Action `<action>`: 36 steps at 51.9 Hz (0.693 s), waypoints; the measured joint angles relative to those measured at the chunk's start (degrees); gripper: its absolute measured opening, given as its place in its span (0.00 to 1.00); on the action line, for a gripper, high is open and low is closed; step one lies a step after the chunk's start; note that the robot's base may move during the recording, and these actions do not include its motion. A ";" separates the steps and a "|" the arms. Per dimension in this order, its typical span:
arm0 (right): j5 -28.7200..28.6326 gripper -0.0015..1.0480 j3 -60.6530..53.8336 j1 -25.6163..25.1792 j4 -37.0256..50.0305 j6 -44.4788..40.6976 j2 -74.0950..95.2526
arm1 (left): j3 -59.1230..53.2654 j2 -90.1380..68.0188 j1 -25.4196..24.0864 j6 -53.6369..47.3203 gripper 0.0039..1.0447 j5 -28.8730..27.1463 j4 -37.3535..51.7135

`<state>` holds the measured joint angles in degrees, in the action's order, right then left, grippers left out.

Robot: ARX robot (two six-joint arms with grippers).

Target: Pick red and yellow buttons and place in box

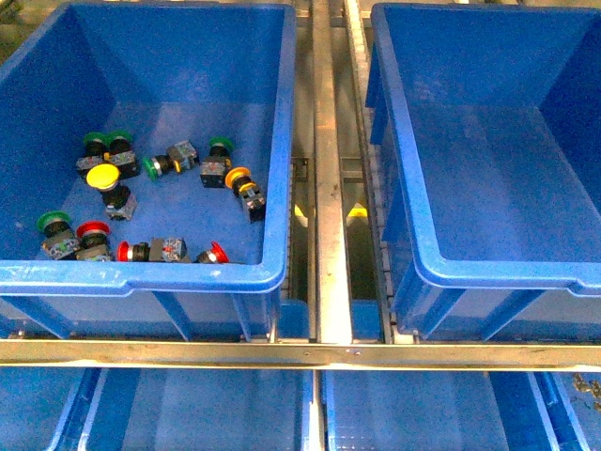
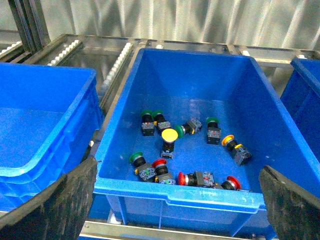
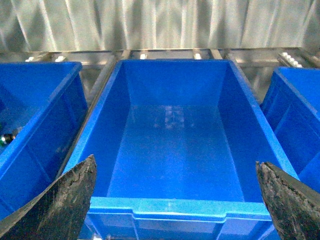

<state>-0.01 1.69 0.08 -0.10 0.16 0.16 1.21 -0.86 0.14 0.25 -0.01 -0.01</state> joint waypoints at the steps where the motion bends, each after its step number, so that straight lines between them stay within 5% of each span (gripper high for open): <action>1: 0.00 0.93 0.00 0.00 0.00 0.00 0.00 | 0.00 0.00 0.00 0.00 0.92 0.00 0.00; 5: 0.00 0.93 0.00 0.00 0.00 0.00 0.00 | 0.13 -0.57 0.44 0.57 0.92 -1.57 -0.81; 10: 0.09 0.93 0.00 0.00 0.00 0.00 0.00 | 3.02 -9.07 1.88 4.31 0.92 -12.02 -5.20; 21: 0.04 0.93 0.00 0.00 0.00 0.00 0.00 | 9.33 -35.15 0.81 6.08 0.92 -9.40 14.29; 36: 0.04 0.93 0.00 0.00 0.00 0.00 0.00 | 19.87 -59.78 1.38 8.00 0.92 -8.81 28.06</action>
<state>0.03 1.69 0.08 -0.10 0.16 0.16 21.08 -60.64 1.52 8.25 -8.82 28.05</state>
